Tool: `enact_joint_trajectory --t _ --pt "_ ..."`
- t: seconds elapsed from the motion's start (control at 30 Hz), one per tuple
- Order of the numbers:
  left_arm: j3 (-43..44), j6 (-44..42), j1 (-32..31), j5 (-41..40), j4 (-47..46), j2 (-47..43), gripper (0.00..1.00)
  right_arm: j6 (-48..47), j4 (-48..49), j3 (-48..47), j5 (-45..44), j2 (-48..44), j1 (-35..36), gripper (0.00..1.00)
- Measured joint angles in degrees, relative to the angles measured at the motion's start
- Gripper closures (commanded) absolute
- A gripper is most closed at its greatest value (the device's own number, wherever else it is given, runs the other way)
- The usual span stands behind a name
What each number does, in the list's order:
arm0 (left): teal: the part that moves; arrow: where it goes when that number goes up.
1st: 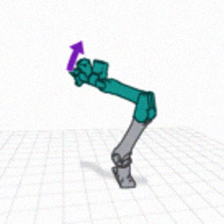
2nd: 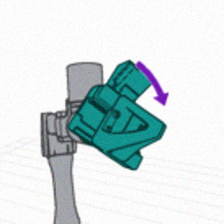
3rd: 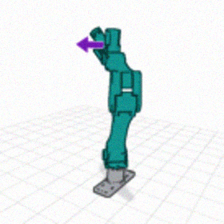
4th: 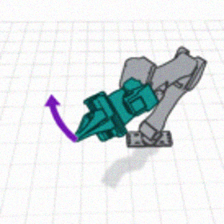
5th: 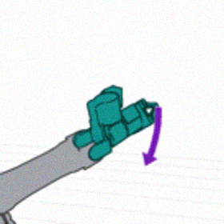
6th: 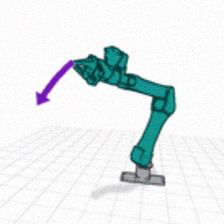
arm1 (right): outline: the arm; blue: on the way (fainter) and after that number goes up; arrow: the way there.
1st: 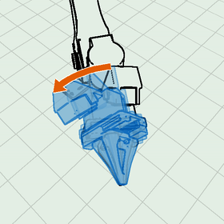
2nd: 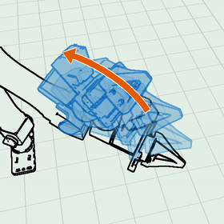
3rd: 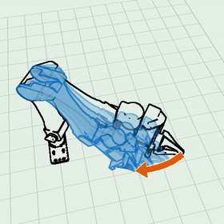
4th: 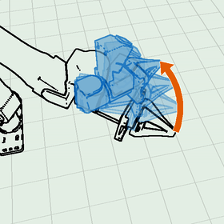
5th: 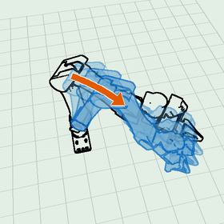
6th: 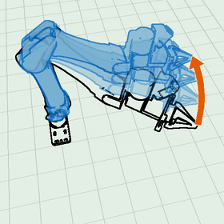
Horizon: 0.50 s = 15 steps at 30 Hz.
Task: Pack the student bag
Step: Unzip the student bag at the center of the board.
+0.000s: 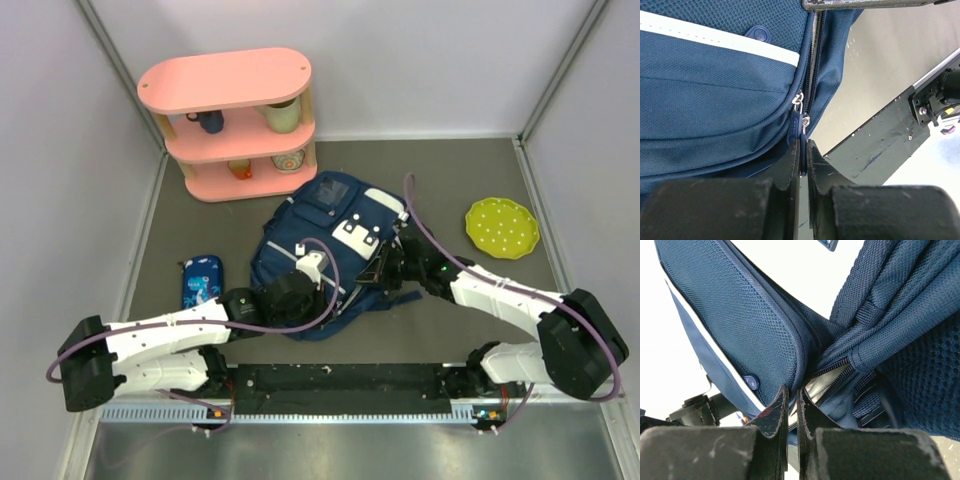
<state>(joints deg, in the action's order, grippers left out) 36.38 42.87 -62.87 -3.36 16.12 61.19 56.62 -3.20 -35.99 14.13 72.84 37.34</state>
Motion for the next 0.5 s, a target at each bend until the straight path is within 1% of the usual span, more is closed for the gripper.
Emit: enact_joint_trajectory --t 0.23,0.37,0.5 --pt "-0.52 1.68 -0.09 -3.23 1.97 -4.20 1.00 -0.59 -0.22 -1.03 5.18 0.42 -3.48 1.00" --pt "-0.79 2.43 -0.26 -5.35 7.21 -5.77 1.00 -1.79 -1.44 -1.29 4.17 0.42 -5.92 1.00" --pt "-0.83 4.07 -0.26 -7.63 9.51 -5.84 1.00 -2.49 -2.25 -1.29 3.30 0.42 -6.54 1.00"
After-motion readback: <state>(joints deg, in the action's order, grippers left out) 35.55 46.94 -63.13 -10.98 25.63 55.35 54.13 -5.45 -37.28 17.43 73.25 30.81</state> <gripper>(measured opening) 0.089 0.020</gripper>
